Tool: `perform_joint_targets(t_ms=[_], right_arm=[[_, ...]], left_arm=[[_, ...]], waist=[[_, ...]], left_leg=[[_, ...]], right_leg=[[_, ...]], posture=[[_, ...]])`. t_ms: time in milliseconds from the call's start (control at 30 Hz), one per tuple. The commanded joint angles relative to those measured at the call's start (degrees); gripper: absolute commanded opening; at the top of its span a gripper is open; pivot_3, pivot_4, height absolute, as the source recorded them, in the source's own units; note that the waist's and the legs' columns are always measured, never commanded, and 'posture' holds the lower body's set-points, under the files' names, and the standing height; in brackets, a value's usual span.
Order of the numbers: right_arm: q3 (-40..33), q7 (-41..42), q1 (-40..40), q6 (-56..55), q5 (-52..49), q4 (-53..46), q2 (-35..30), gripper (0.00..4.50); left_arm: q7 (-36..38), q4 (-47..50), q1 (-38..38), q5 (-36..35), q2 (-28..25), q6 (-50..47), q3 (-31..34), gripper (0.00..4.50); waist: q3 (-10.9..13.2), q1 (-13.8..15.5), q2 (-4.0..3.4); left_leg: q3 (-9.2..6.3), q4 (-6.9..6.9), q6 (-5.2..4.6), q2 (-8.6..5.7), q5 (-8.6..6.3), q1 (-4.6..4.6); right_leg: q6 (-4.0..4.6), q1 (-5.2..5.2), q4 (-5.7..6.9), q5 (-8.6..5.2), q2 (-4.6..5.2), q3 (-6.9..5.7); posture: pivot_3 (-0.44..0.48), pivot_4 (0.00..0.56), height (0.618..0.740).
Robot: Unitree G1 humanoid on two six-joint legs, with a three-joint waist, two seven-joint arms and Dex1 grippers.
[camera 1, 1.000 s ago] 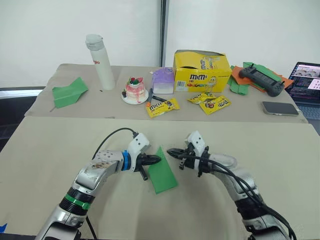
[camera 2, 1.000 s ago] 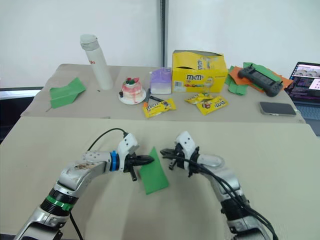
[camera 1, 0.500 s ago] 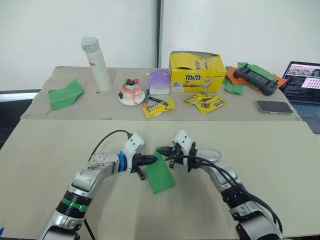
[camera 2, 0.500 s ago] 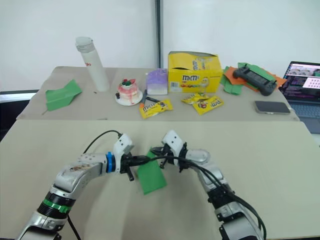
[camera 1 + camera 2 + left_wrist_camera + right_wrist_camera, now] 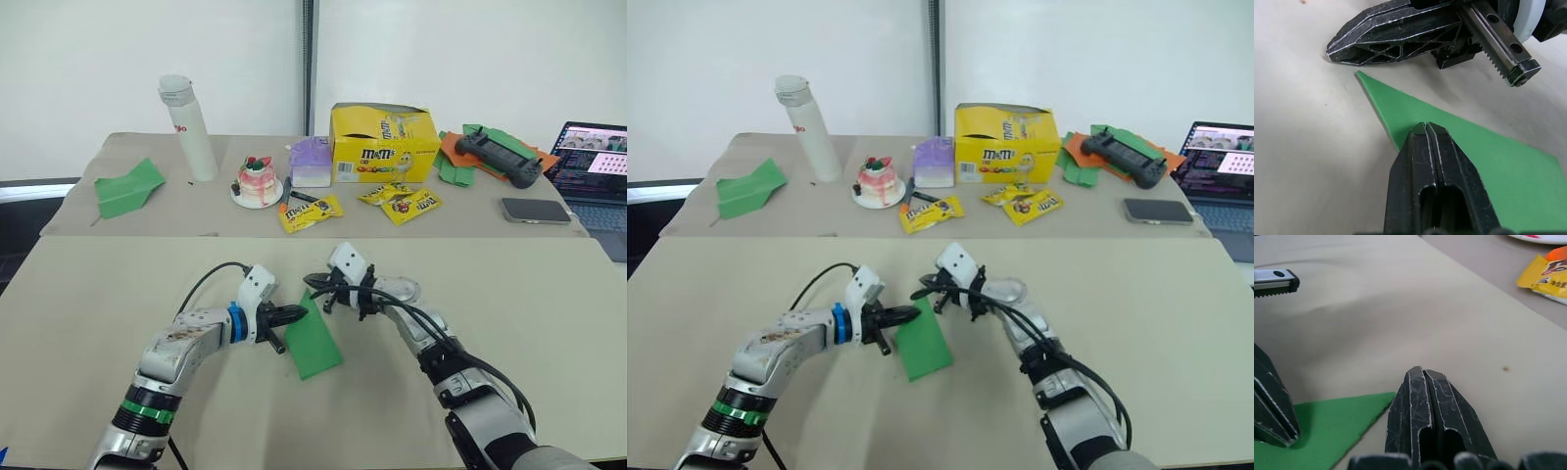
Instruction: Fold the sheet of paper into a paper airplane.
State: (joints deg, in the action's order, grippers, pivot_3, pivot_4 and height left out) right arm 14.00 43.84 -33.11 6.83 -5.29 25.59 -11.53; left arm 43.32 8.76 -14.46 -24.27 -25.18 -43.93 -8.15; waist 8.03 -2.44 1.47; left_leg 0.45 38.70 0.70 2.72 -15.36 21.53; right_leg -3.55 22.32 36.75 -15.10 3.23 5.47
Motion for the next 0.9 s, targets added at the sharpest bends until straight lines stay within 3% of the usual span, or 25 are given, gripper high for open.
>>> perform_joint_targets(t_ms=[33, 200, 600, 900], right_arm=[[-3.64, 4.4, 0.89, 1.68, -5.75, -6.78, -1.02, 0.0], [-1.99, 8.72, 4.53, 4.42, -6.31, -11.91, -3.62, 0.0], [3.33, 8.51, 5.92, 4.57, -0.5, -10.16, -3.57, 0.0], [5.34, 11.89, 9.82, 5.93, -0.01, -15.14, -7.56, 0.0]], left_arm=[[-0.68, -0.6, 1.09, 0.46, -0.19, -0.58, -0.31, 0.02], [-0.88, -1.01, 1.1, 0.41, -0.11, -0.33, -0.36, 0.02], [-1.33, 0.07, 1.86, 0.2, 0.27, -0.61, -0.72, 0.02], [-1.59, 1.09, 2.37, -0.36, -0.33, -1.33, -0.17, 0.02]], waist=[[0.0, 0.03, -0.01], [0.01, 0.02, -0.01], [0.01, -0.03, -0.02], [0.01, 0.09, -0.02]], left_leg=[[0.0, 0.0, 0.0, 0.0, 0.0, 0.04], [-0.07, -0.02, 0.0, 0.0, -0.01, 0.18], [-0.06, -0.02, 0.0, 0.0, -0.01, 0.14], [-0.07, -0.03, 0.0, -0.01, -0.01, 0.17]], right_leg=[[0.0, 0.03, -0.01, 0.0, 0.0, 0.0], [-0.01, 0.08, -0.08, 0.0, 0.01, -0.05], [-0.01, 0.08, -0.09, -0.02, -0.01, -0.05], [-0.02, 0.06, -0.16, -0.03, 0.0, -0.05]], posture=[[0.0, 0.15, 0.74], [0.0, 0.15, 0.74], [0.0, 0.15, 0.74], [0.0, 0.15, 0.74]])
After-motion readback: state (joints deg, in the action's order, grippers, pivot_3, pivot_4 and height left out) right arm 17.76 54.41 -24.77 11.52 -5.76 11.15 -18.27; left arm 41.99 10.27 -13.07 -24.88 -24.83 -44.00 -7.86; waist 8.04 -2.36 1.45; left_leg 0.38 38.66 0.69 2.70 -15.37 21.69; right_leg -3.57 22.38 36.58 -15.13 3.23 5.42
